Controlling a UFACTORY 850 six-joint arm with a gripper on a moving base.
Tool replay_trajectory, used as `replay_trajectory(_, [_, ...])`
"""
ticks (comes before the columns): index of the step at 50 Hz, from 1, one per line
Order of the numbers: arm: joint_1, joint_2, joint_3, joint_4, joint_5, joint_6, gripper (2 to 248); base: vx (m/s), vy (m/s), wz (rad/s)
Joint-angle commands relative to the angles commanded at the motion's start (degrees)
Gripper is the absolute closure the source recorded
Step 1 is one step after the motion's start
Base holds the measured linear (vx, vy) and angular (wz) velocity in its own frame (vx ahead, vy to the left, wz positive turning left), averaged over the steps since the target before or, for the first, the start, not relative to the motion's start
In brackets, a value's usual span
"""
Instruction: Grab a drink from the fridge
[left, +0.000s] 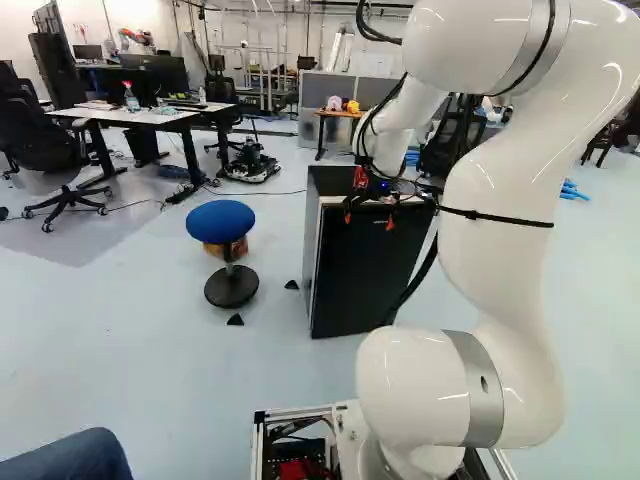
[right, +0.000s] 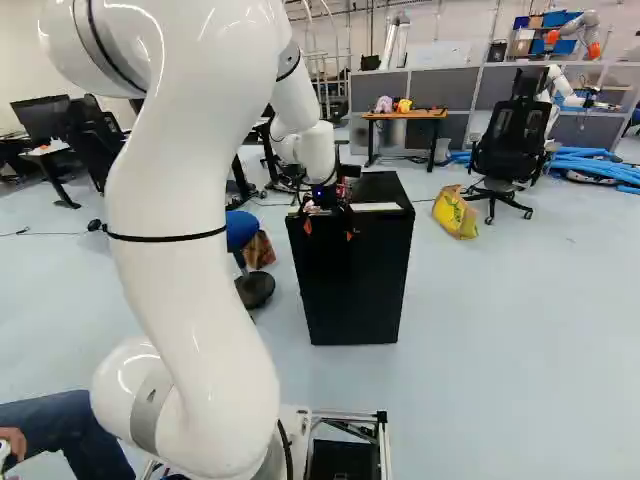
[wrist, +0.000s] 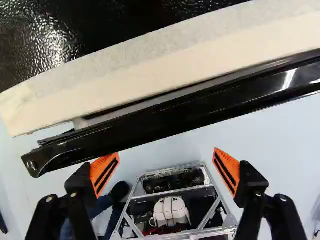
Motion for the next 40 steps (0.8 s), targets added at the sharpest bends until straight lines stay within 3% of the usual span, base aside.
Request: replay_trajectory(40, [0.0, 0.0, 0.0, 0.0, 3.7, 0.0, 3, 0.000, 0.000, 0.000])
